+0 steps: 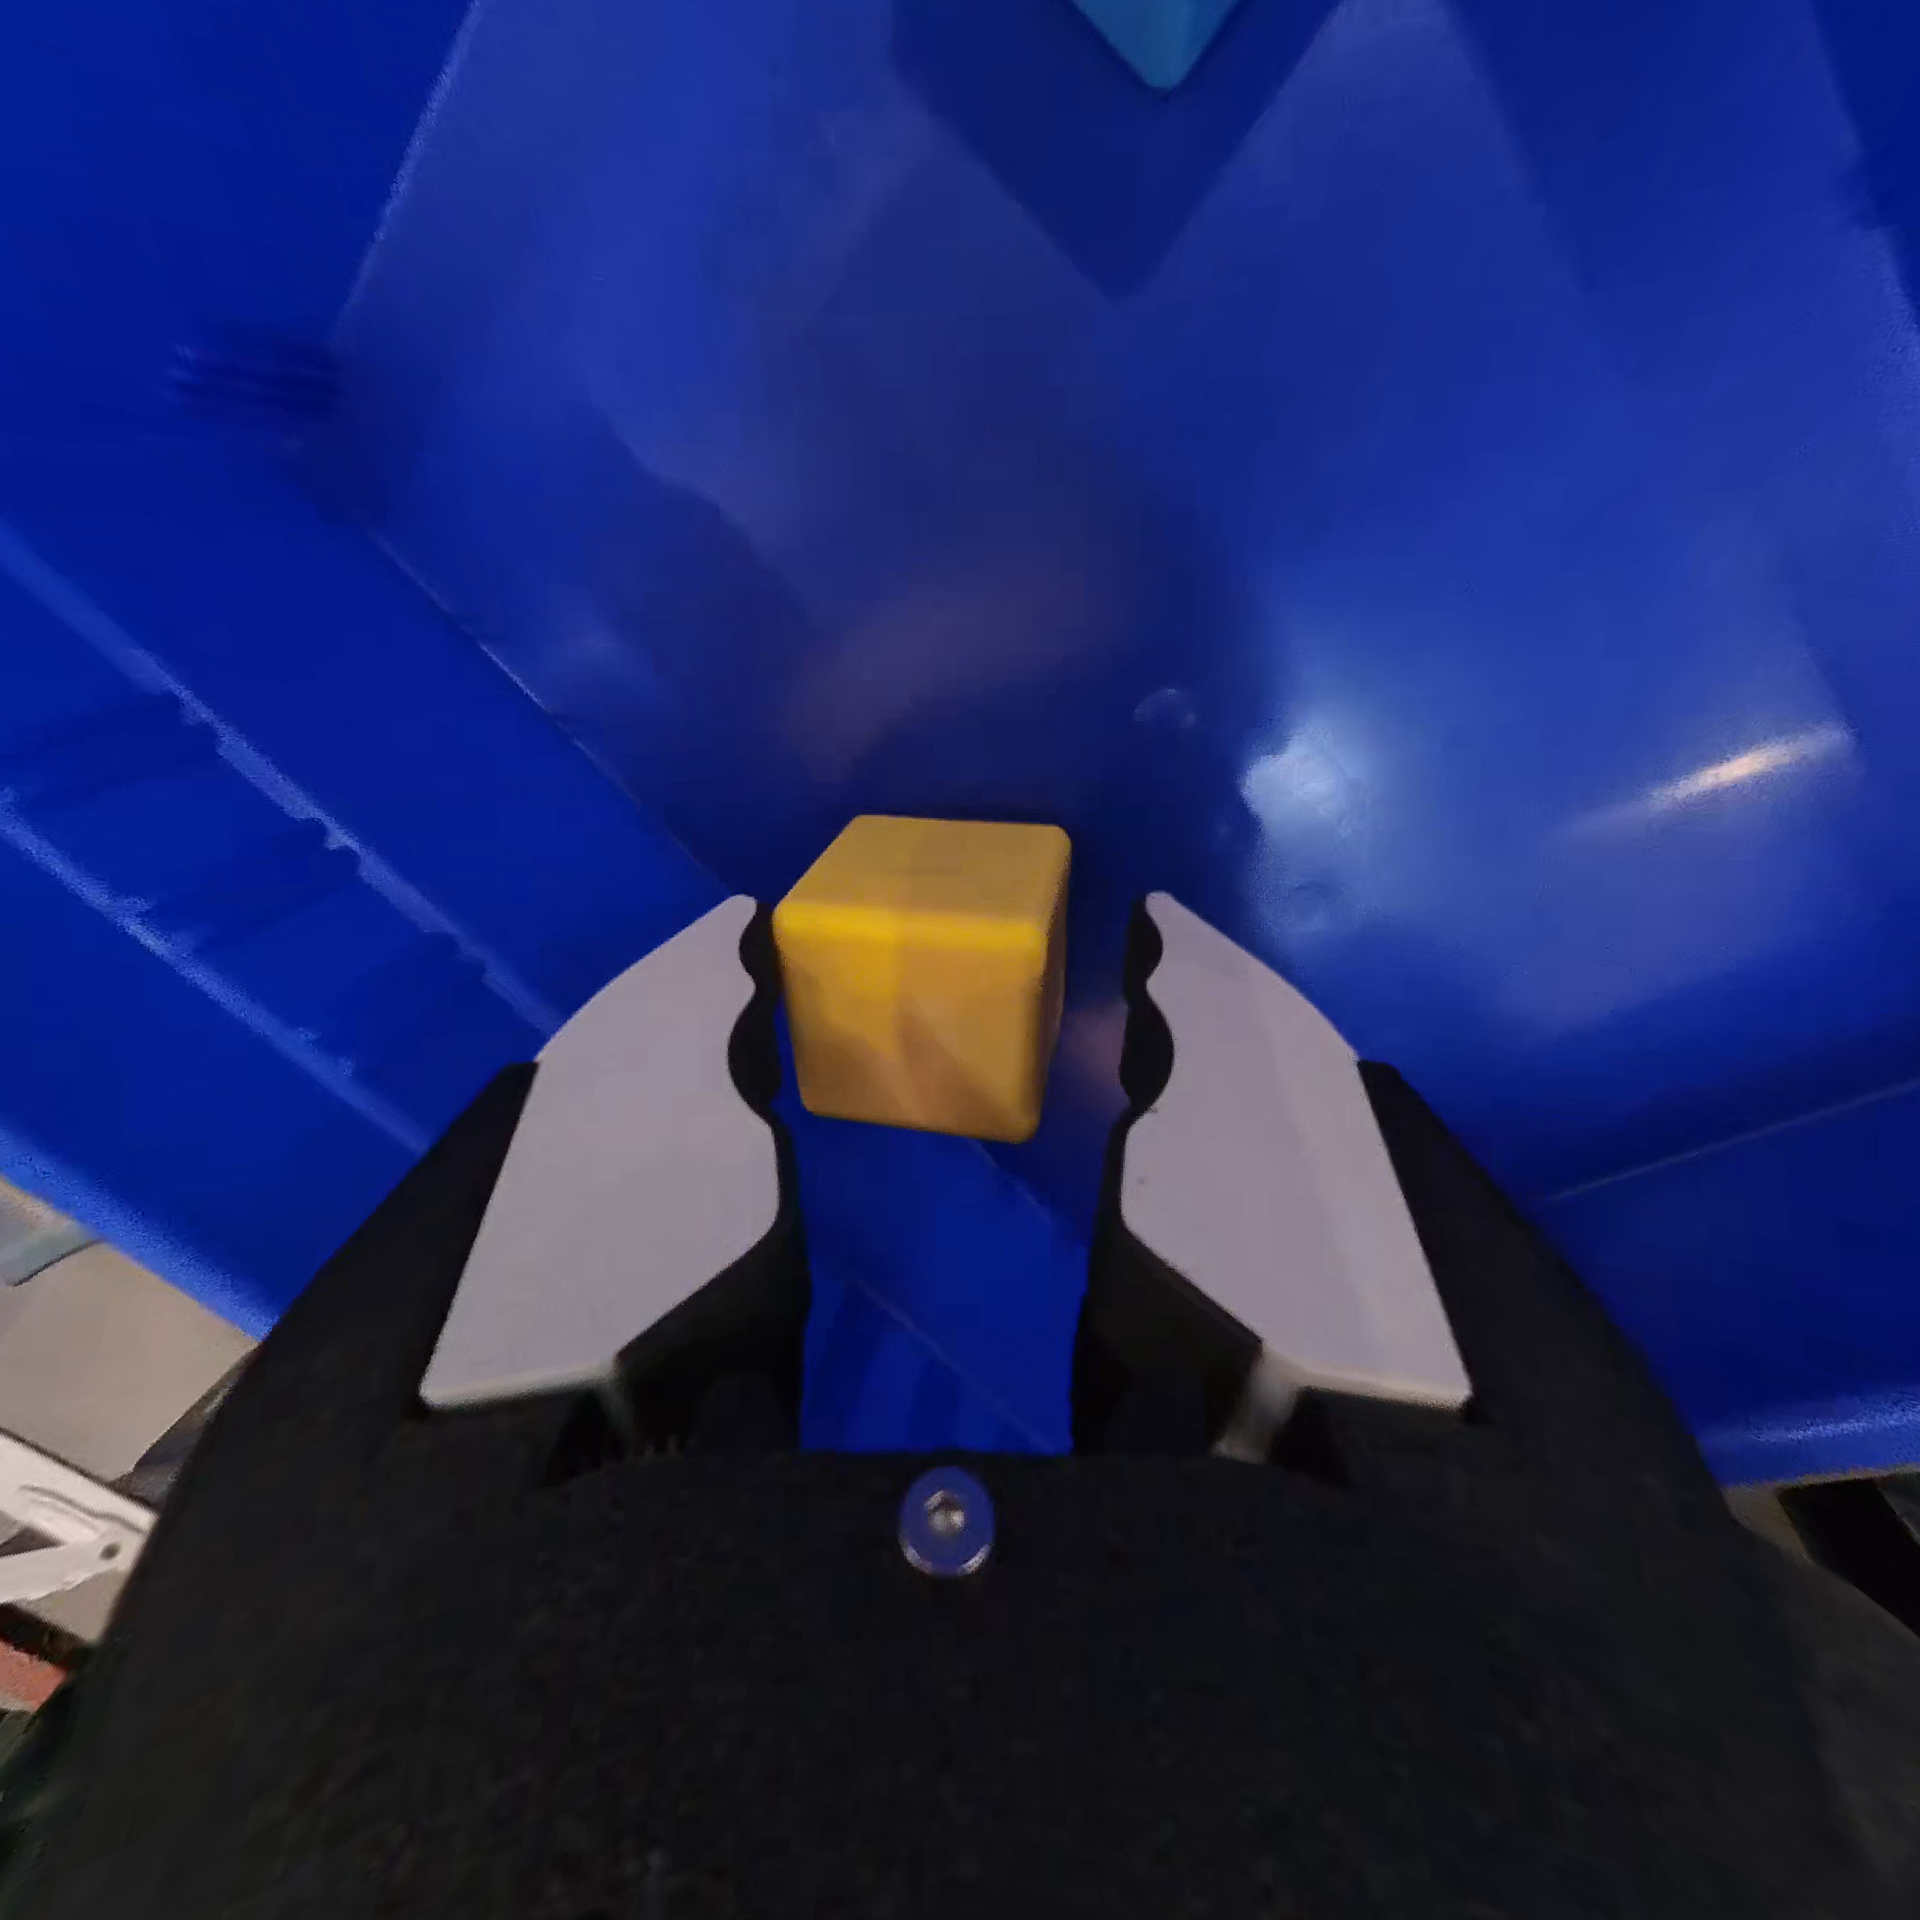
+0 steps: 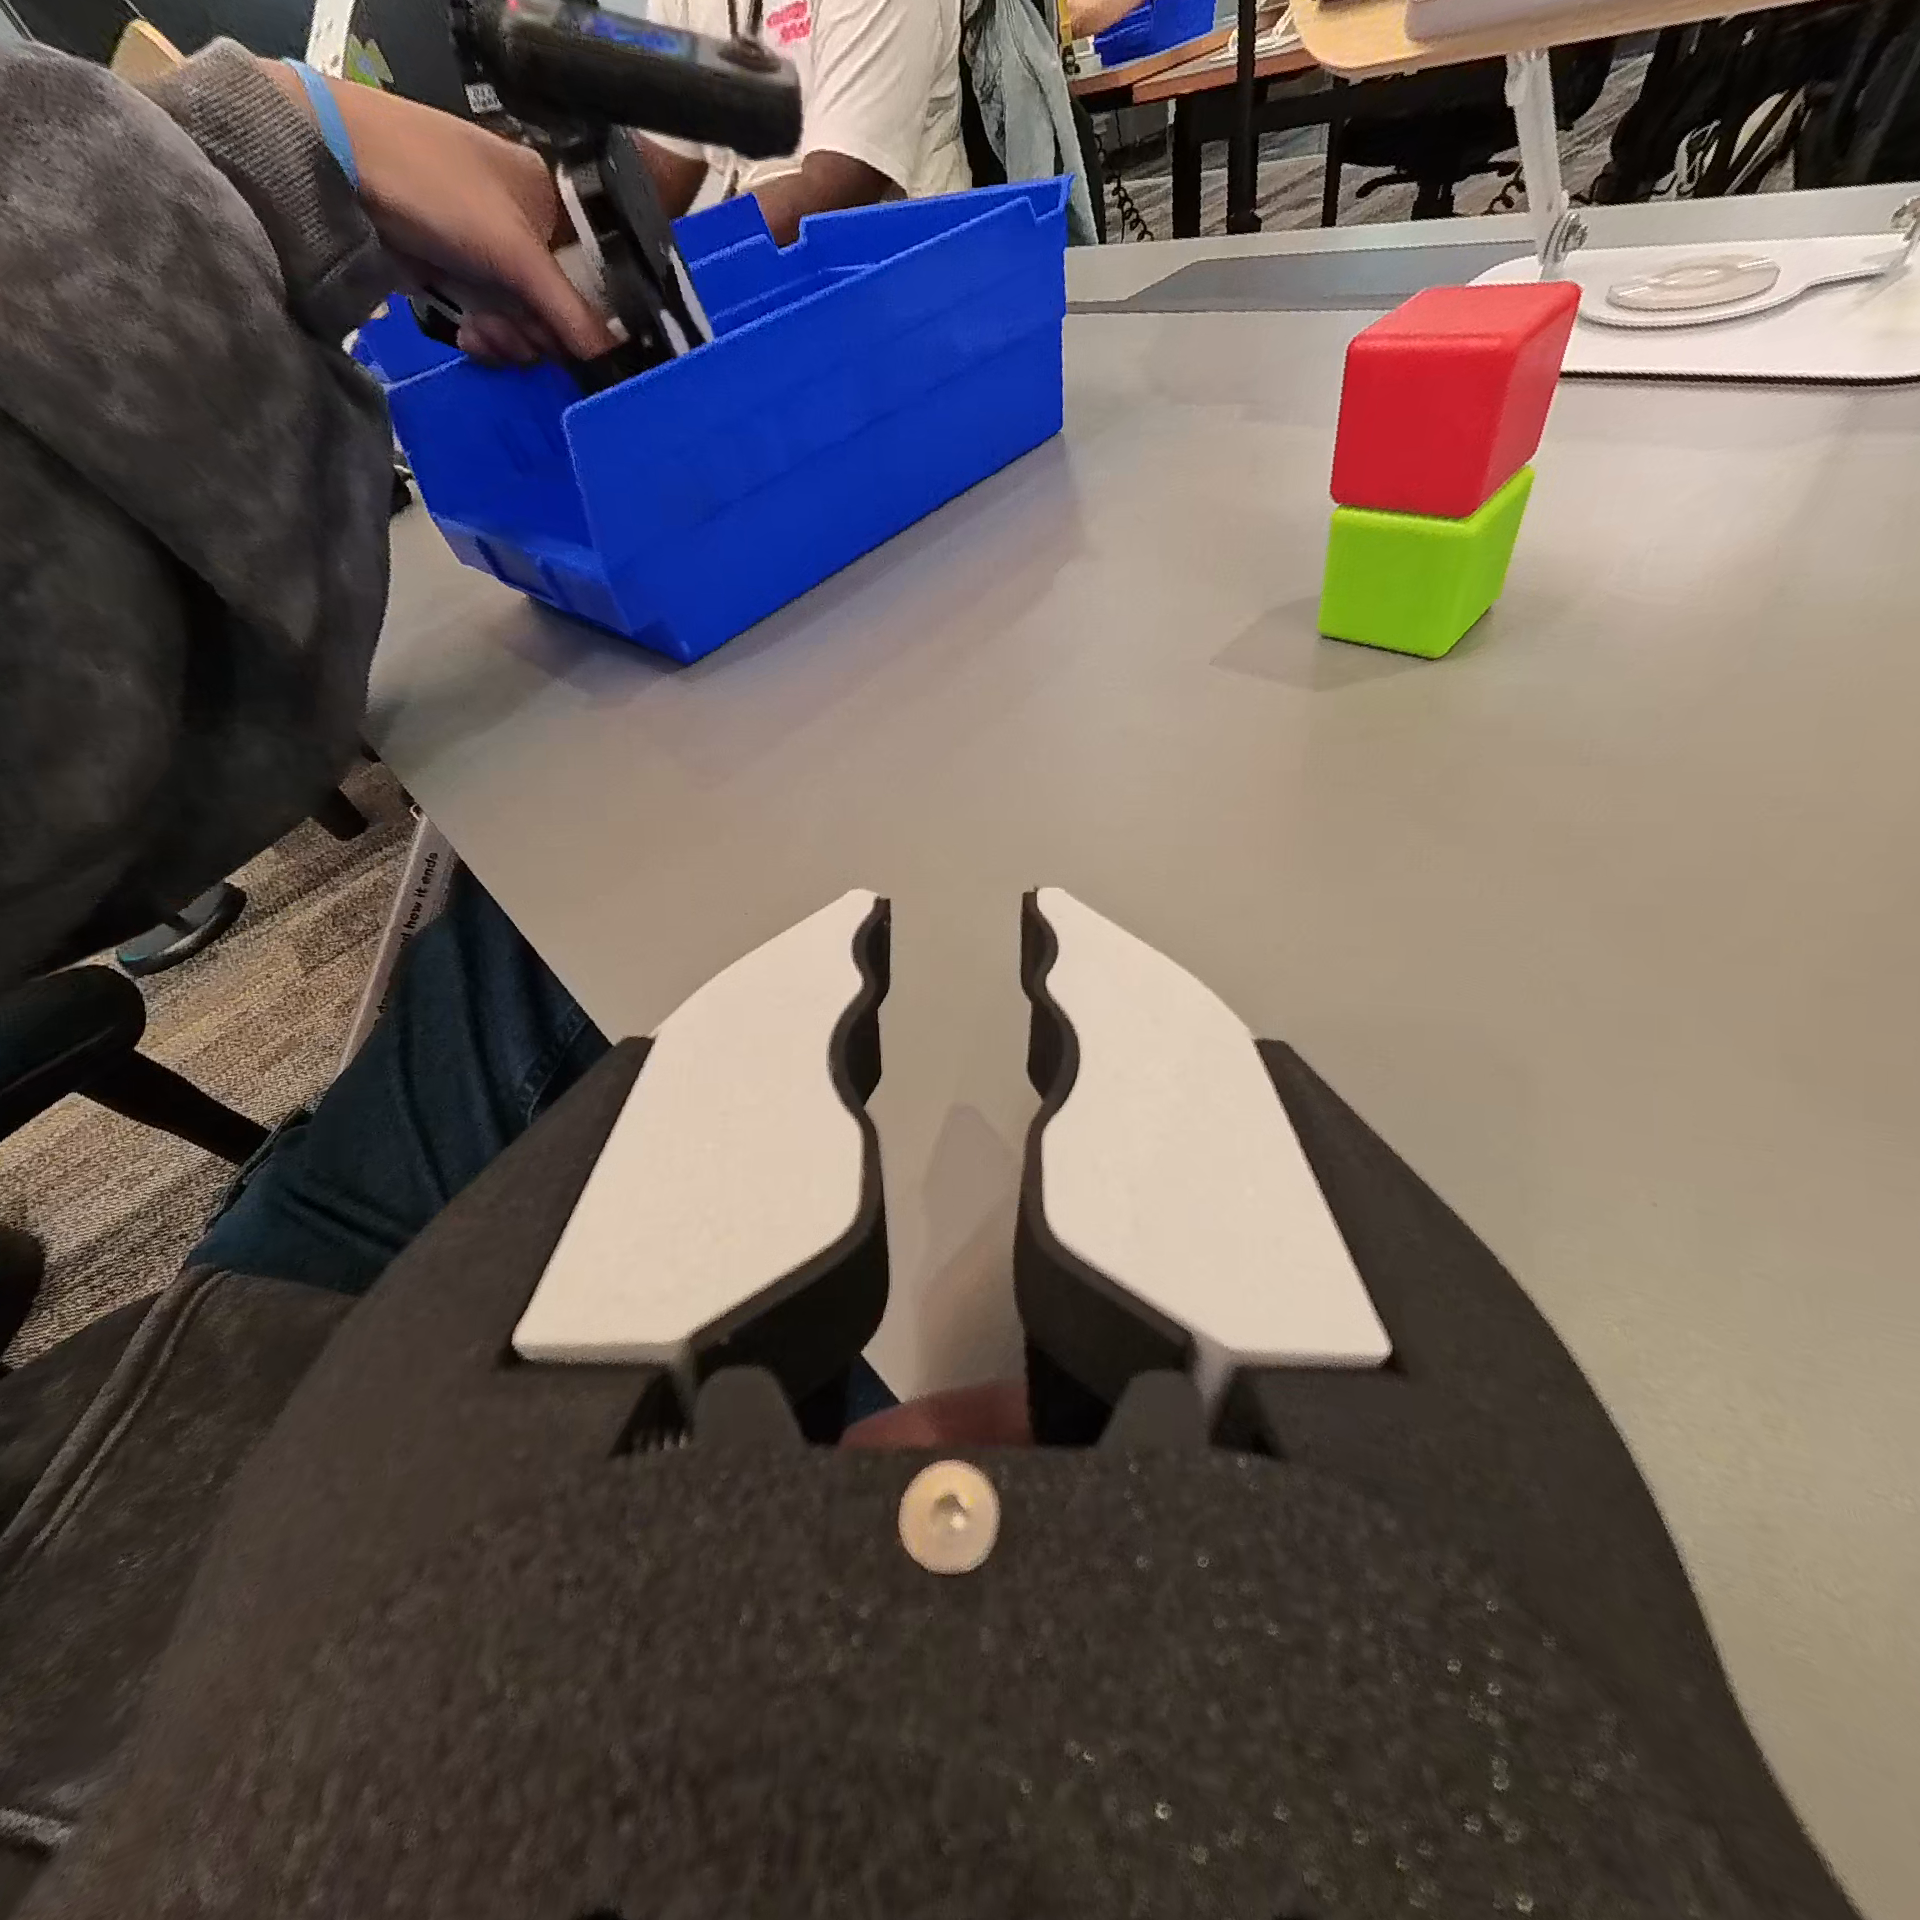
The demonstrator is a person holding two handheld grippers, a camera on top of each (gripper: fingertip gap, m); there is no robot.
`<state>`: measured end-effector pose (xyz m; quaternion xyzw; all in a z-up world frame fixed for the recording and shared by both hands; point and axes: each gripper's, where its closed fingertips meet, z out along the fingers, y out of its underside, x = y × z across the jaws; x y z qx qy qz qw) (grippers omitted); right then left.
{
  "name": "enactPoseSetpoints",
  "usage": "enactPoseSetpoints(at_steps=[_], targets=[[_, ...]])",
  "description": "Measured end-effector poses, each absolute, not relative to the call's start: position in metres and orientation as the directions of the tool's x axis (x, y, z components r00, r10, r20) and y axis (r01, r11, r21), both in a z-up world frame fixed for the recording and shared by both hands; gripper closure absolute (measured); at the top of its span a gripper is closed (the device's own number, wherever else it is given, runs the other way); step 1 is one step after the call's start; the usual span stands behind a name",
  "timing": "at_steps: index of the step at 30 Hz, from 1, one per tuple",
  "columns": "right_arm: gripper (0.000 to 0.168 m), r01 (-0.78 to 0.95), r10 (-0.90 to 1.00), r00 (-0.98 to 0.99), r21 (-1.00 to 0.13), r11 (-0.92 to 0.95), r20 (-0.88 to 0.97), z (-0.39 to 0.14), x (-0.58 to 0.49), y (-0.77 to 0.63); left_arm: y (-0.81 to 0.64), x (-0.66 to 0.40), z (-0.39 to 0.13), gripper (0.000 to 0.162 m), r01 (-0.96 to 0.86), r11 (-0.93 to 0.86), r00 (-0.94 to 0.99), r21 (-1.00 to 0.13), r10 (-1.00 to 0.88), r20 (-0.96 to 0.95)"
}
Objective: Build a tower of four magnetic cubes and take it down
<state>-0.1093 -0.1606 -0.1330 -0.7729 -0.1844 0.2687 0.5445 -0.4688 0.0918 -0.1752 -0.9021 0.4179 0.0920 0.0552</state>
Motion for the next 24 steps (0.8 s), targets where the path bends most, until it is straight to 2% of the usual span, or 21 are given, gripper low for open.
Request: enactPoseSetpoints(at_steps=[1, 2, 5, 8, 10, 12, 14, 16, 19, 24], targets=[[0.144, -0.007, 0.578, 0.787, -0.94, -0.34, -0.215, -0.133, -0.109, -0.161, 0.088, -0.469, -0.177, 0.104, -0.763, -0.647, 0.634, -0.005, -0.746, -0.204], [0.144, -0.008, 0.578, 0.787, -0.94, -0.34, -0.216, -0.133, -0.109, -0.161, 0.083, -0.468, -0.181, 0.111, -0.764, -0.645, 0.632, 0.019, -0.754, -0.179], [0.144, -0.007, 0.578, 0.787, -0.94, -0.341, -0.216, -0.133, -0.11, -0.161, 0.077, -0.463, -0.184, 0.111, -0.784, -0.62, 0.609, 0.021, -0.776, -0.164], [0.145, -0.005, 0.575, 0.79, -0.941, -0.34, -0.212, -0.133, -0.109, -0.161, 0.078, -0.454, -0.176, 0.111, -0.809, -0.586, 0.586, -0.057, -0.793, -0.169], [0.145, -0.006, 0.572, 0.793, -0.941, -0.338, -0.21, -0.133, -0.108, -0.161, 0.082, -0.438, -0.156, 0.111, -0.807, -0.554, 0.587, -0.205, -0.791, -0.171], [0.145, -0.007, 0.571, 0.793, -0.941, -0.338, -0.211, -0.133, -0.108, -0.16, 0.085, -0.41, -0.123, 0.111, -0.773, -0.48, 0.582, -0.416, -0.797, -0.162], [0.145, -0.007, 0.57, 0.794, -0.941, -0.339, -0.211, -0.133, -0.108, -0.16, 0.082, -0.377, -0.082, 0.111, -0.712, -0.339, 0.54, -0.615, -0.824, -0.171], [0.145, -0.001, 0.572, 0.793, -0.941, -0.34, -0.208, -0.134, -0.109, -0.16, 0.072, -0.343, -0.044, 0.111, -0.631, -0.19, 0.481, -0.752, -0.857, -0.187], [0.145, 0.008, 0.575, 0.794, -0.942, -0.336, -0.198, -0.134, -0.111, -0.161, 0.051, -0.287, -0.001, 0.111, -0.464, -0.032, 0.376, -0.885, -0.912, -0.164], [0.145, 0.008, 0.571, 0.797, -0.943, -0.333, -0.195, -0.133, -0.109, -0.161, 0.033, -0.19, 0.029, 0.112, -0.174, 0.028, 0.198, -0.984, -0.978, -0.063]])
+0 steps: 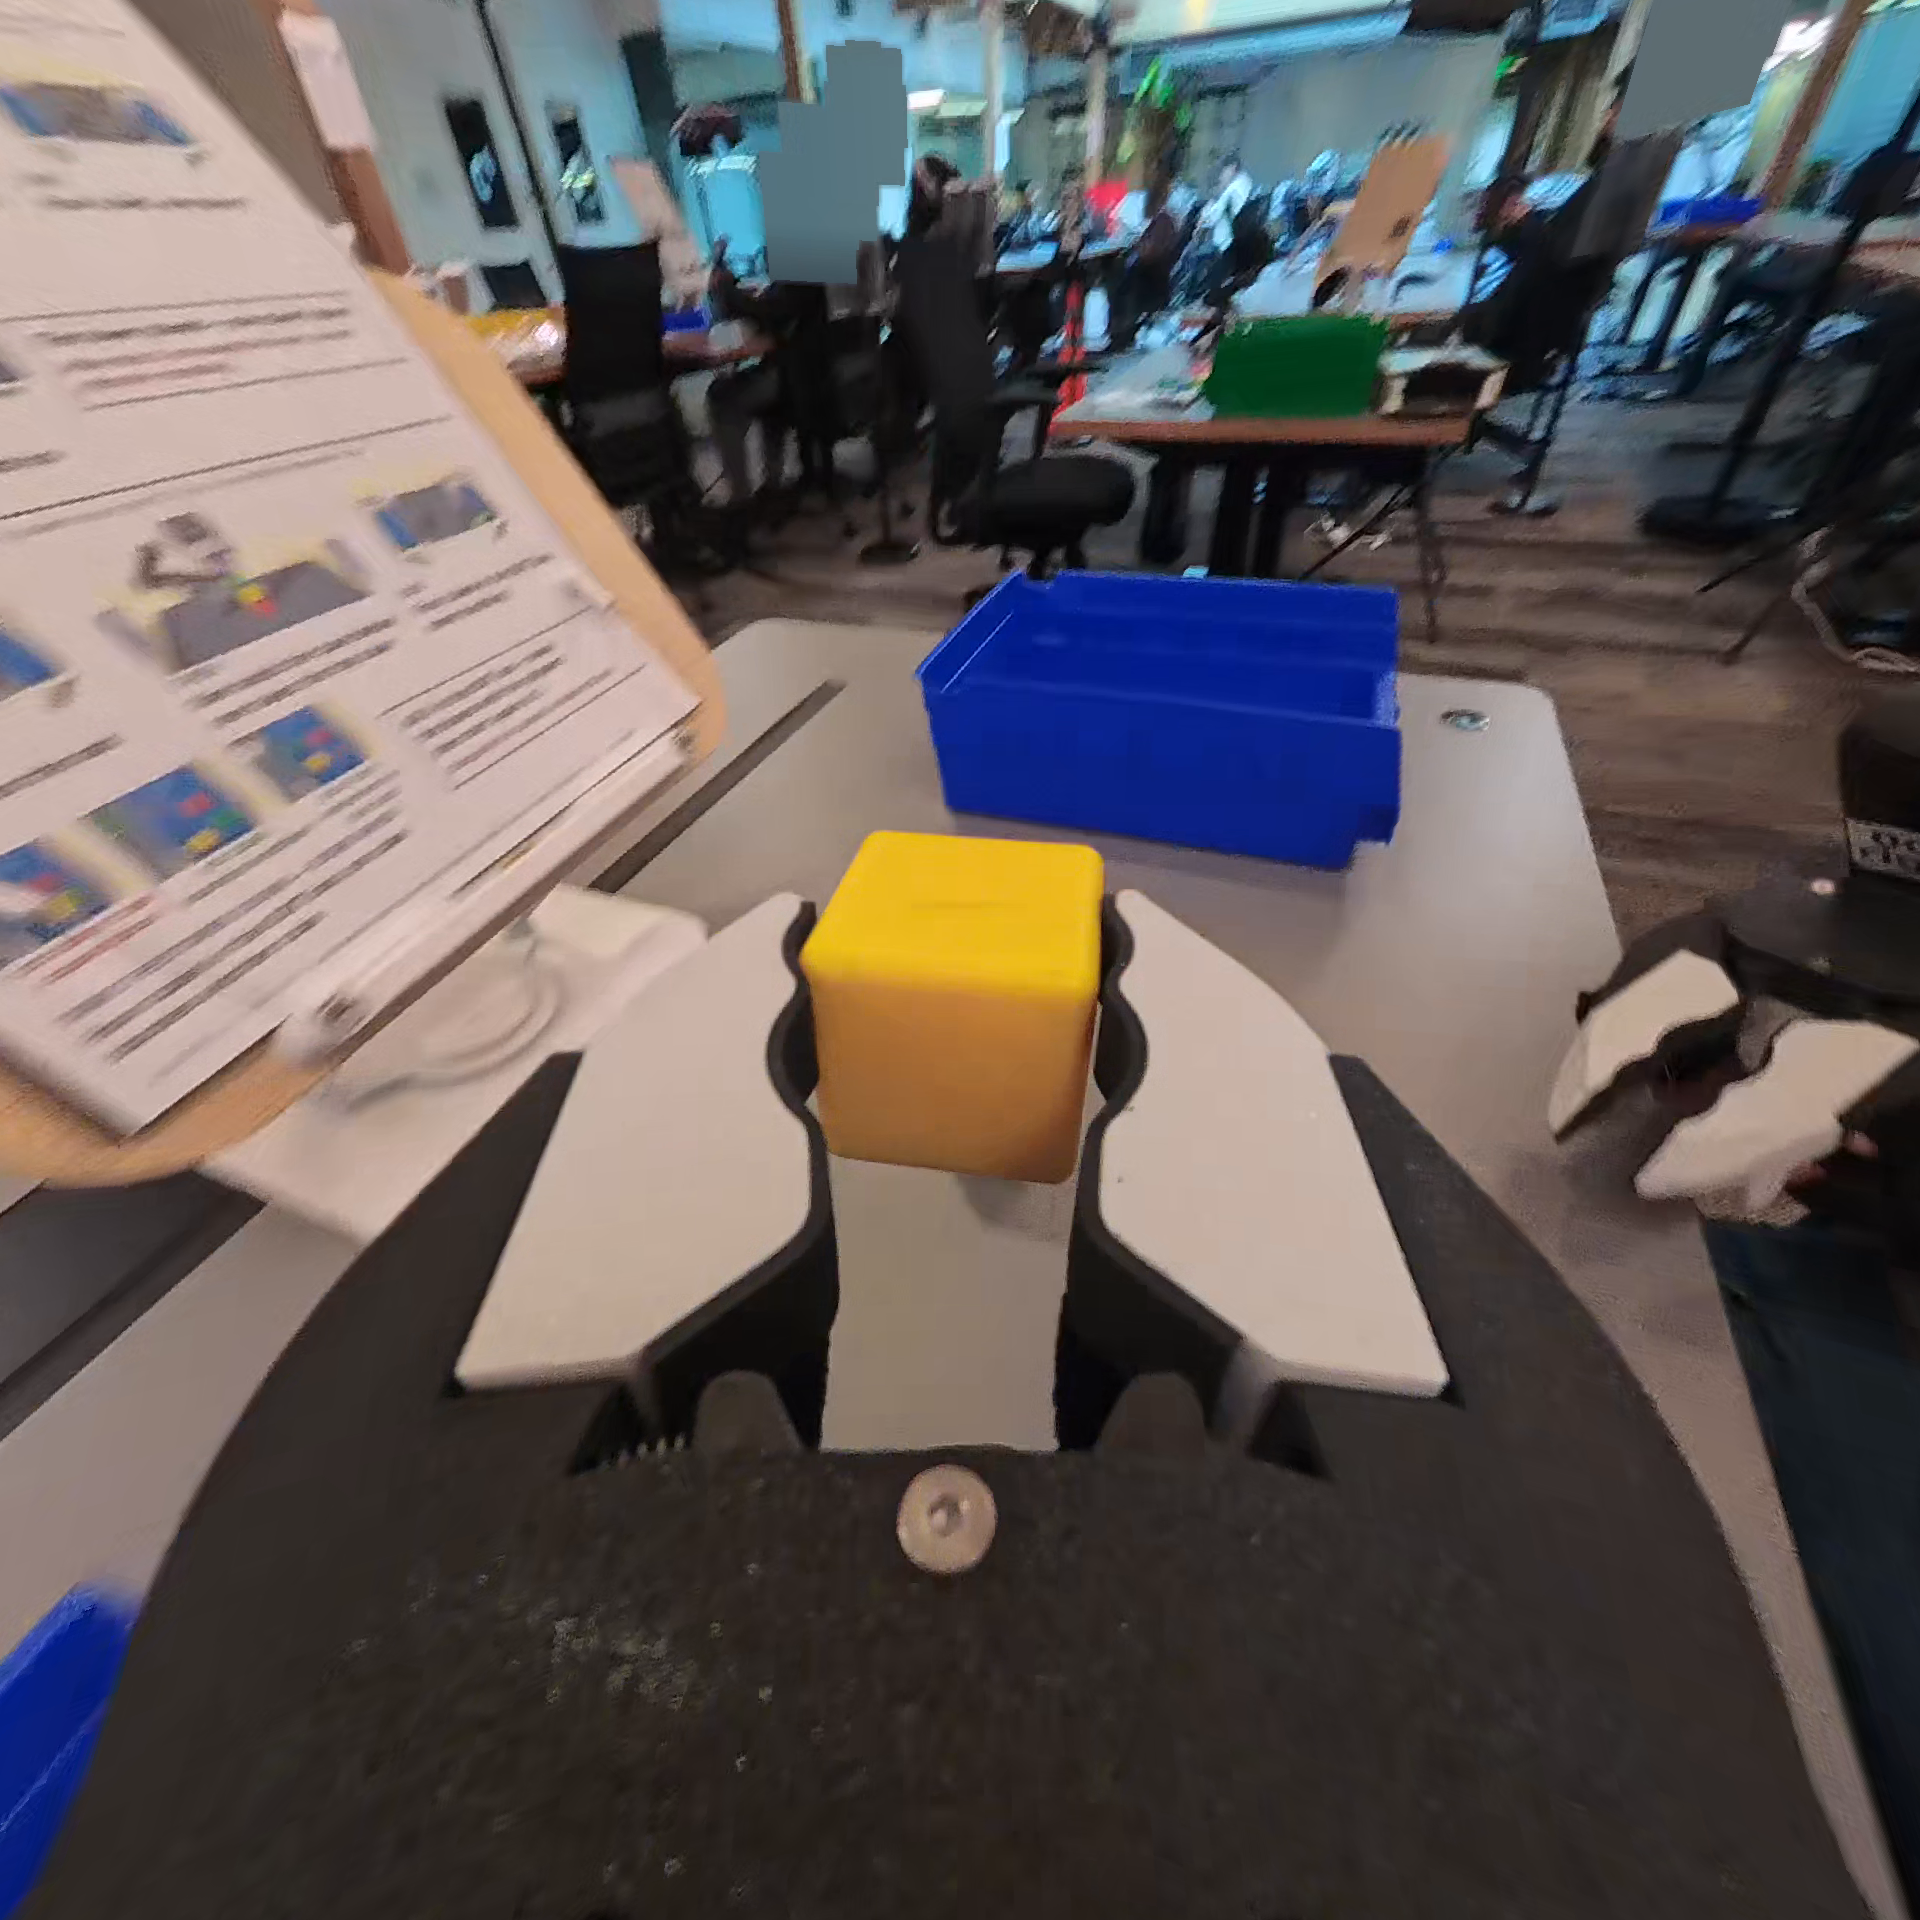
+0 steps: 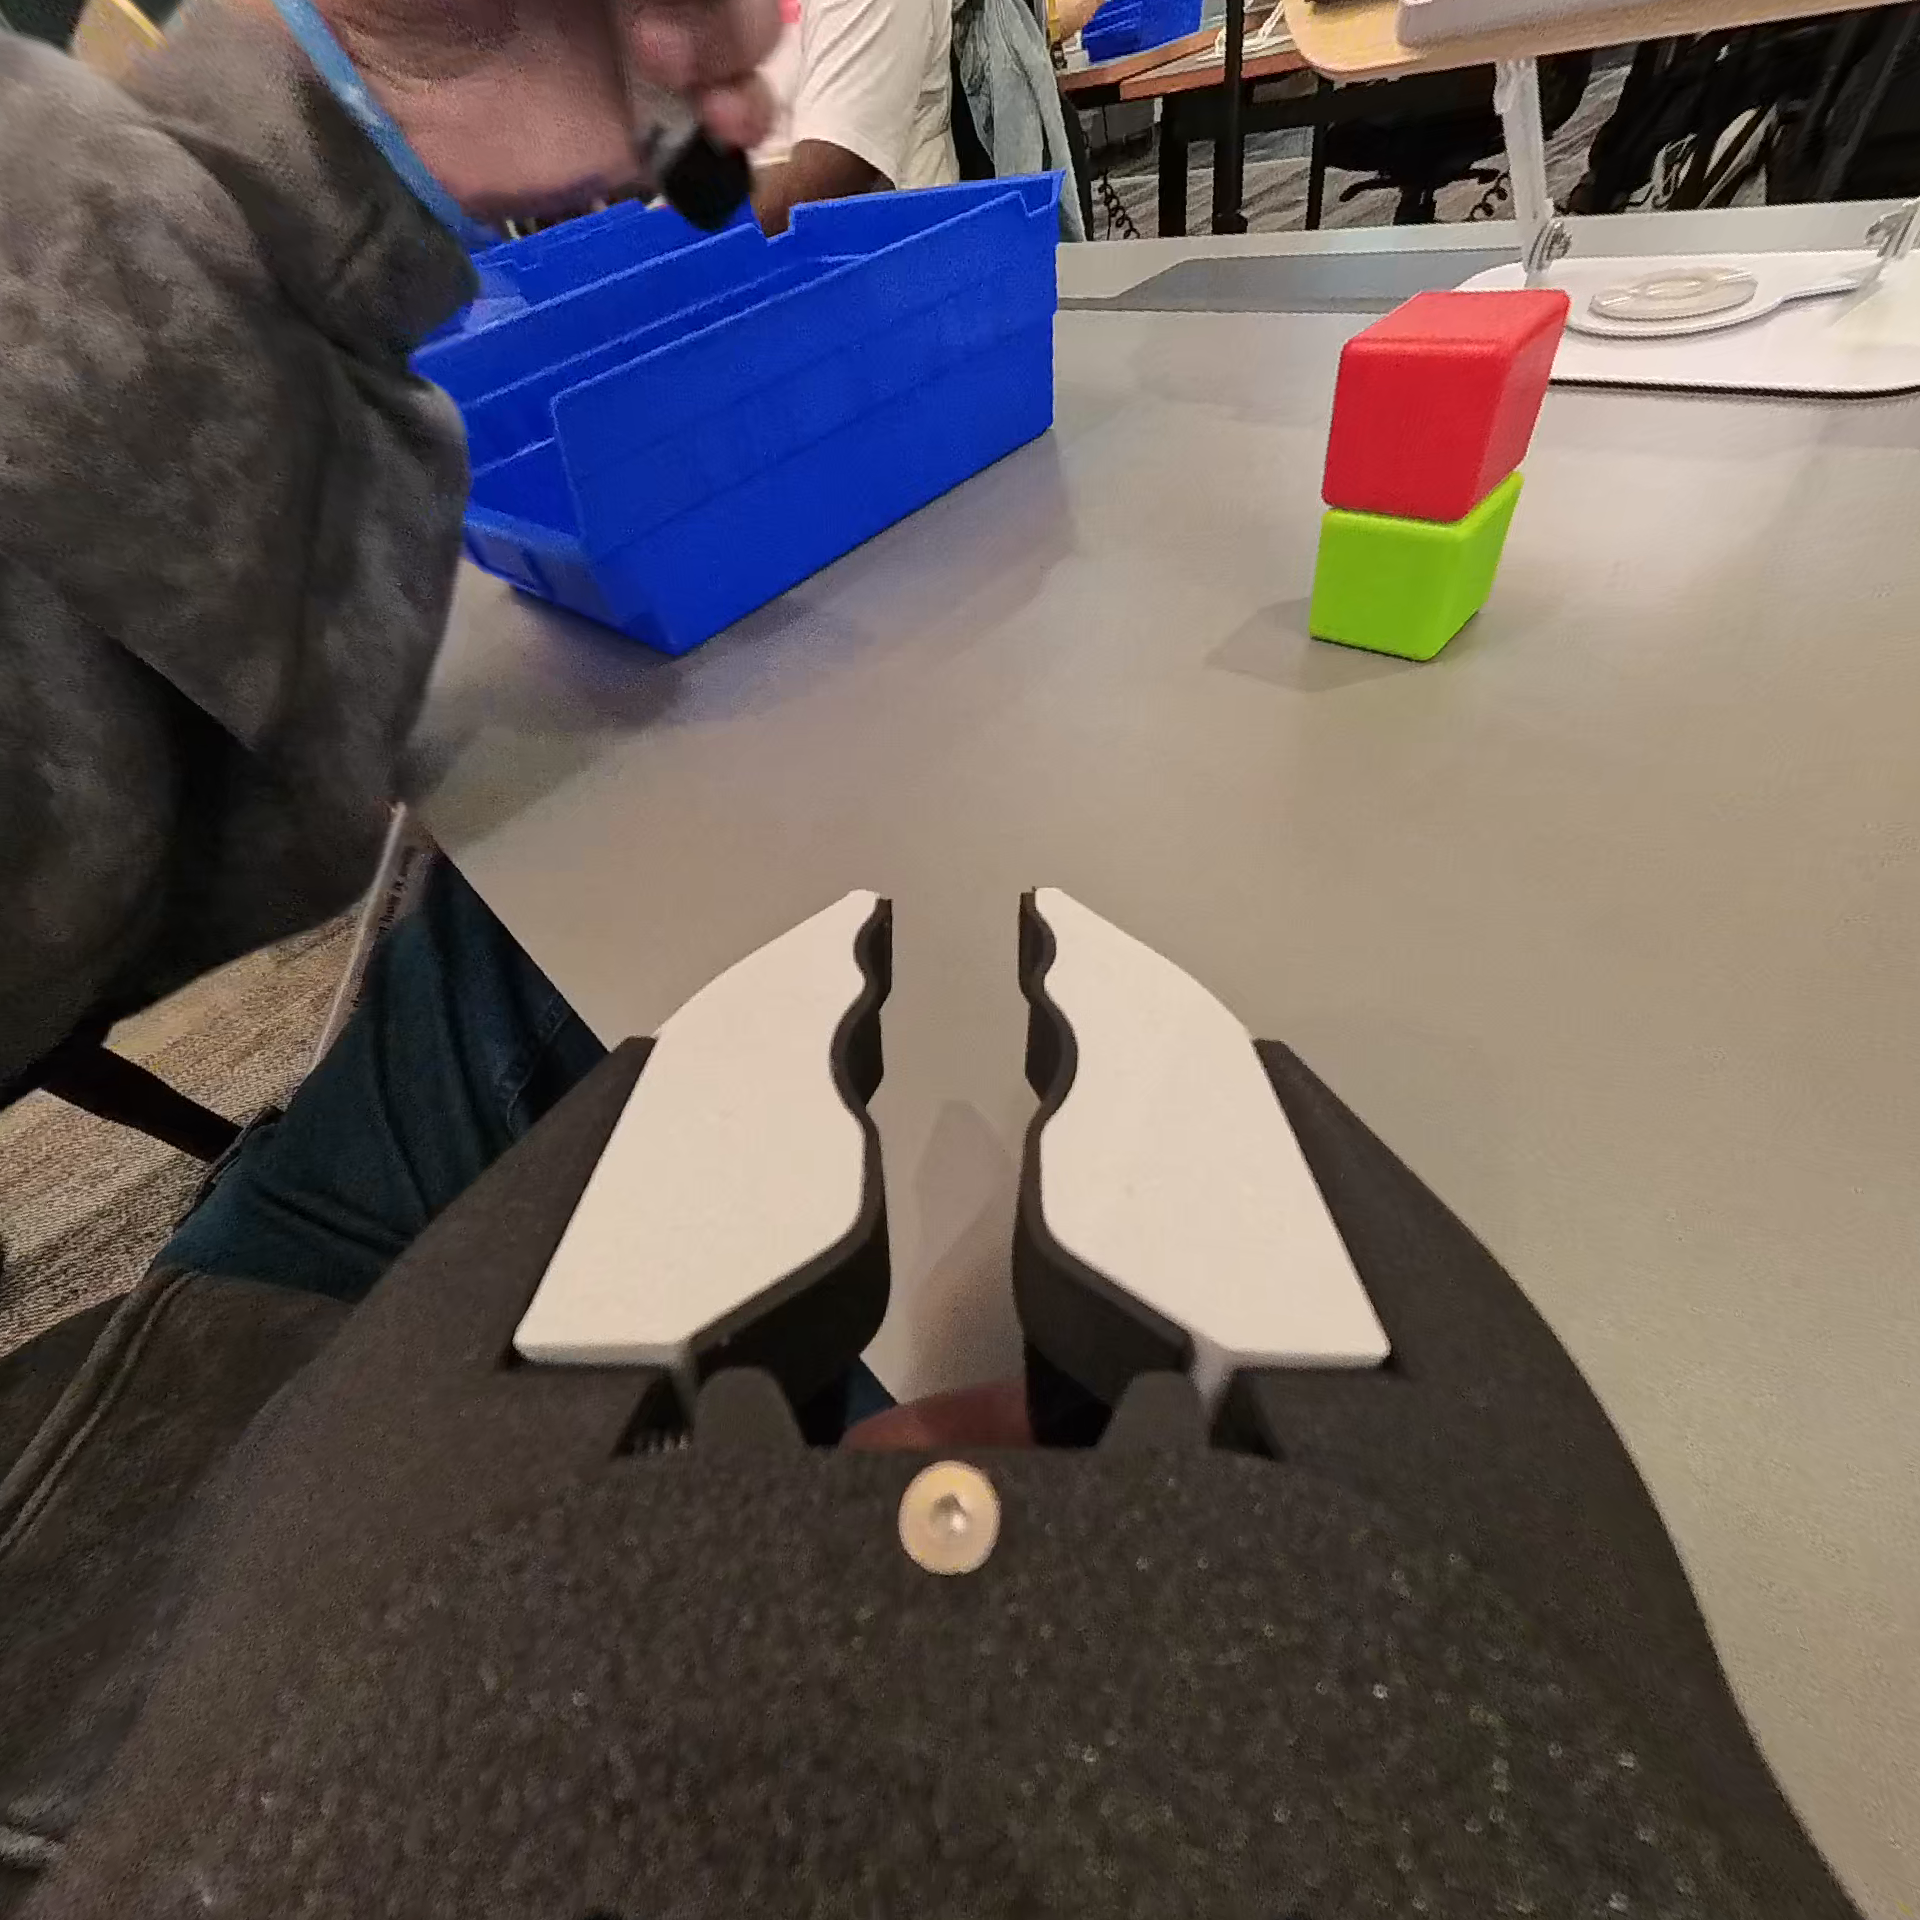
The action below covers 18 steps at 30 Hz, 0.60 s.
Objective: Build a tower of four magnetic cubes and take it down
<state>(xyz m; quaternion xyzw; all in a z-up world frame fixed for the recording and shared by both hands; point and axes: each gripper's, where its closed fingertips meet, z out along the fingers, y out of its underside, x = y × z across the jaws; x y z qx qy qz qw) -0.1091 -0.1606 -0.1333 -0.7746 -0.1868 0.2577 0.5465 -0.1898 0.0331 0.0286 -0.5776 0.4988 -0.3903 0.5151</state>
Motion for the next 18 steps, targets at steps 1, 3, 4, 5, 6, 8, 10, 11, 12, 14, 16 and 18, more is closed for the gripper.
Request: enactPoseSetpoints(at_steps=[1, 3, 4, 5, 6, 8, 10, 11, 12, 14, 16, 18], targets=[[0.145, 0.005, 0.569, 0.798, -0.943, -0.333, -0.196, -0.133, -0.108, -0.161, 0.034, -0.171, 0.026, 0.112, -0.153, 0.037, 0.176, -0.988, -0.982, -0.064], [0.145, 0.0, 0.568, 0.798, -0.943, -0.332, -0.2, -0.132, -0.107, -0.161, 0.04, -0.136, 0.016, 0.112, -0.127, 0.05, 0.152, -0.991, -0.986, -0.069], [0.145, -0.003, 0.568, 0.798, -0.943, -0.332, -0.203, -0.132, -0.106, -0.161, 0.045, -0.121, 0.008, 0.112, -0.121, 0.031, 0.152, -0.992, -0.987, -0.05], [0.145, -0.006, 0.568, 0.797, -0.943, -0.332, -0.205, -0.131, -0.106, -0.161, 0.051, -0.107, -0.003, 0.112, -0.126, -0.012, 0.143, -0.992, -0.99, -0.006], [0.145, -0.009, 0.568, 0.797, -0.943, -0.332, -0.207, -0.131, -0.105, -0.161, 0.056, -0.096, -0.016, 0.112, -0.137, -0.071, 0.132, -0.988, -0.99, 0.052], [0.145, -0.014, 0.568, 0.795, -0.943, -0.331, -0.211, -0.13, -0.104, -0.161, 0.074, -0.084, -0.034, 0.112, -0.098, -0.186, 0.161, -0.978, -0.972, 0.169], [0.145, -0.021, 0.569, 0.793, -0.944, -0.331, -0.217, -0.129, -0.103, -0.162, 0.078, -0.08, -0.037, 0.112, 0.0, -0.221, 0.121, -0.975, -0.968, 0.219], [0.145, -0.025, 0.569, 0.792, -0.943, -0.331, -0.221, -0.129, -0.103, -0.162, 0.078, -0.08, -0.037, 0.112, 0.04, -0.203, 0.107, -0.978, -0.973, 0.206], [0.145, -0.028, 0.57, 0.791, -0.943, -0.332, -0.224, -0.128, -0.103, -0.162, 0.075, -0.079, -0.039, 0.112, 0.061, -0.188, 0.088, -0.98, -0.977, 0.192], [0.145, -0.034, 0.572, 0.787, -0.942, -0.334, -0.231, -0.128, -0.103, -0.163, 0.066, -0.077, -0.045, 0.112, 0.062, -0.165, 0.043, -0.984, -0.985, 0.168], [0.145, -0.037, 0.573, 0.785, -0.942, -0.335, -0.235, -0.128, -0.103, -0.163, 0.057, -0.072, -0.058, 0.112, 0.02, -0.149, 0.006, -0.989, -0.989, 0.149], [0.145, -0.038, 0.575, 0.784, -0.941, -0.335, -0.236, -0.128, -0.104, -0.163, 0.053, -0.068, -0.072, 0.111, -0.034, -0.15, -0.009, -0.988, -0.989, 0.151]])
